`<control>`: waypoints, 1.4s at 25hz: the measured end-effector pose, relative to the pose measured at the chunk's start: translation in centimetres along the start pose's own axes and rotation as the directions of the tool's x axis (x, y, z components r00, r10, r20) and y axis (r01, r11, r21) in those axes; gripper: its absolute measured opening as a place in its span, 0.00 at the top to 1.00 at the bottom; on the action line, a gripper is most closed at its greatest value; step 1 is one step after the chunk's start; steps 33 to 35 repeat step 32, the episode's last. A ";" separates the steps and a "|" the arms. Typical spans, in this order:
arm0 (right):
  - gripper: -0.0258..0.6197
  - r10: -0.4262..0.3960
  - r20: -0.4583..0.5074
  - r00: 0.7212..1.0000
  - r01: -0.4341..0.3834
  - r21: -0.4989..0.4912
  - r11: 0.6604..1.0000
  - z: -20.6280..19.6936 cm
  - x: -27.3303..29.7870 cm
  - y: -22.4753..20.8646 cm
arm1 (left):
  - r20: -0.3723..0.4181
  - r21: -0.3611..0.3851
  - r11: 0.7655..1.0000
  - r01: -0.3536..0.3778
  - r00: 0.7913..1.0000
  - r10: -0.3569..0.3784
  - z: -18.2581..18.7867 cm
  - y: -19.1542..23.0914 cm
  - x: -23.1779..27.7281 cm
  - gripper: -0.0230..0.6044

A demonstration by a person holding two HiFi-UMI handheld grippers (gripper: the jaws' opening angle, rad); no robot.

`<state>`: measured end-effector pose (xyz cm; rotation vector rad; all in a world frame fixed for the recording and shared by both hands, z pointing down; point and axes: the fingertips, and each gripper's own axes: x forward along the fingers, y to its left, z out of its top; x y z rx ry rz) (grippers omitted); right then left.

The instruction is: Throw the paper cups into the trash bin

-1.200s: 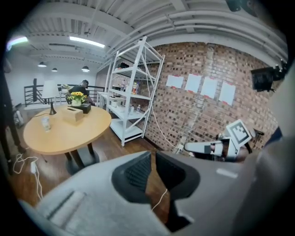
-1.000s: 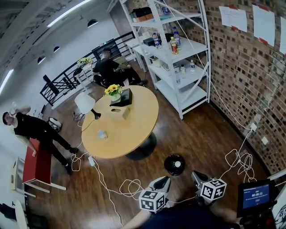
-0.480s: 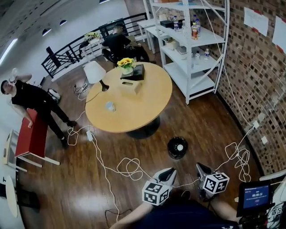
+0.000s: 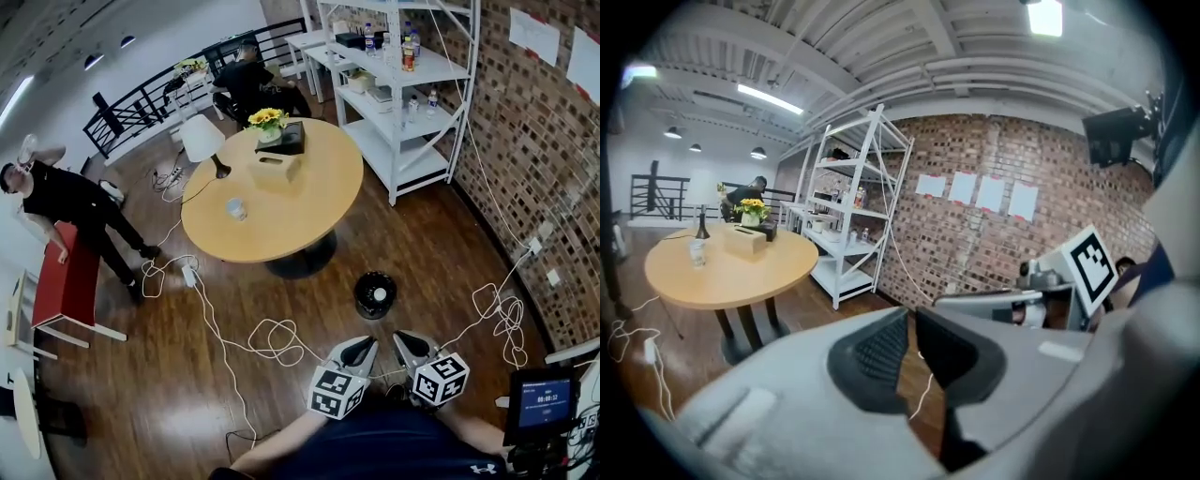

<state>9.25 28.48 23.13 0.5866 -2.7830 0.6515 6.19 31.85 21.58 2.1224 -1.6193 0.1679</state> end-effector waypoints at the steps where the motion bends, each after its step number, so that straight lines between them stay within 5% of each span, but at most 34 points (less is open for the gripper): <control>1: 0.95 -0.016 0.009 1.000 0.017 -0.036 0.999 0.3 -0.1 0.0 | 0.002 0.016 1.000 0.000 1.000 0.000 0.1 -0.1 0.0 0.92; 5: 0.95 -0.055 0.035 0.998 0.059 -0.106 0.993 1.4 -0.6 -0.3 | 0.014 0.060 0.998 -0.003 1.000 0.002 0.8 -0.4 0.3 0.92; 12: 0.95 -0.044 0.034 0.998 0.048 -0.138 0.989 1.3 -0.5 0.2 | -0.013 0.031 0.999 0.009 1.000 -0.009 0.0 0.0 1.2 0.92; 35: 0.95 -0.061 0.018 0.998 0.062 -0.125 0.990 0.7 -0.9 -0.5 | -0.040 0.035 0.999 0.041 0.998 -0.039 -0.6 -0.7 2.0 0.92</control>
